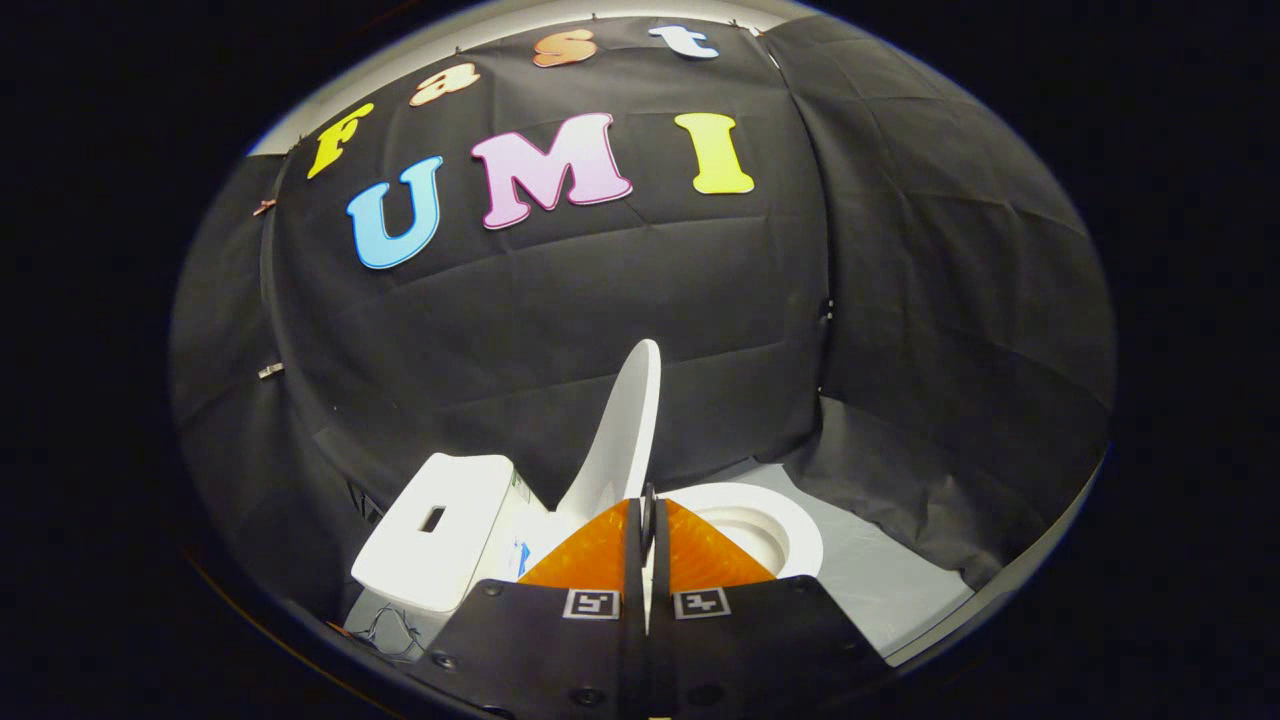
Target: Open the toilet lid.
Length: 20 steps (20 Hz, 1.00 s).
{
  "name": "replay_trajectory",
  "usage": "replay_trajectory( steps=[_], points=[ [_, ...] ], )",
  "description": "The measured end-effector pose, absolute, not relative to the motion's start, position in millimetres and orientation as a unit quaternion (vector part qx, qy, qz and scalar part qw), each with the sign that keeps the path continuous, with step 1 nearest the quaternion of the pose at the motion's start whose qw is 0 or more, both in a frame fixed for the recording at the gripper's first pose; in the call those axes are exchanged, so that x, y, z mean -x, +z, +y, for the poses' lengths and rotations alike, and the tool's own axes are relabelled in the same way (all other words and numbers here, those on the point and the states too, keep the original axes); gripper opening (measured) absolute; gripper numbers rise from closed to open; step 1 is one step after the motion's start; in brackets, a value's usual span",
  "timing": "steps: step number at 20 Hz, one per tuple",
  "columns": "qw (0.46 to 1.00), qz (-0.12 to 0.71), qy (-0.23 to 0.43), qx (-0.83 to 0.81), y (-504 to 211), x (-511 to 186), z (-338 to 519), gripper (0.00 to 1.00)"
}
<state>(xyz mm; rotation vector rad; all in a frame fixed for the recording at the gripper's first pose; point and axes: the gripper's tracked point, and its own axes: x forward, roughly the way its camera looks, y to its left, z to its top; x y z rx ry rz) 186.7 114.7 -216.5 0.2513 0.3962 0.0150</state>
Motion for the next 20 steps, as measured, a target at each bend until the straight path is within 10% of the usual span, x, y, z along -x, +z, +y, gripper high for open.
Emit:
replay_trajectory(
  steps=[20],
  points=[
    [0.988, 0.148, 0.03, -0.037, -167, -171, 244, 0.05]
  ],
)
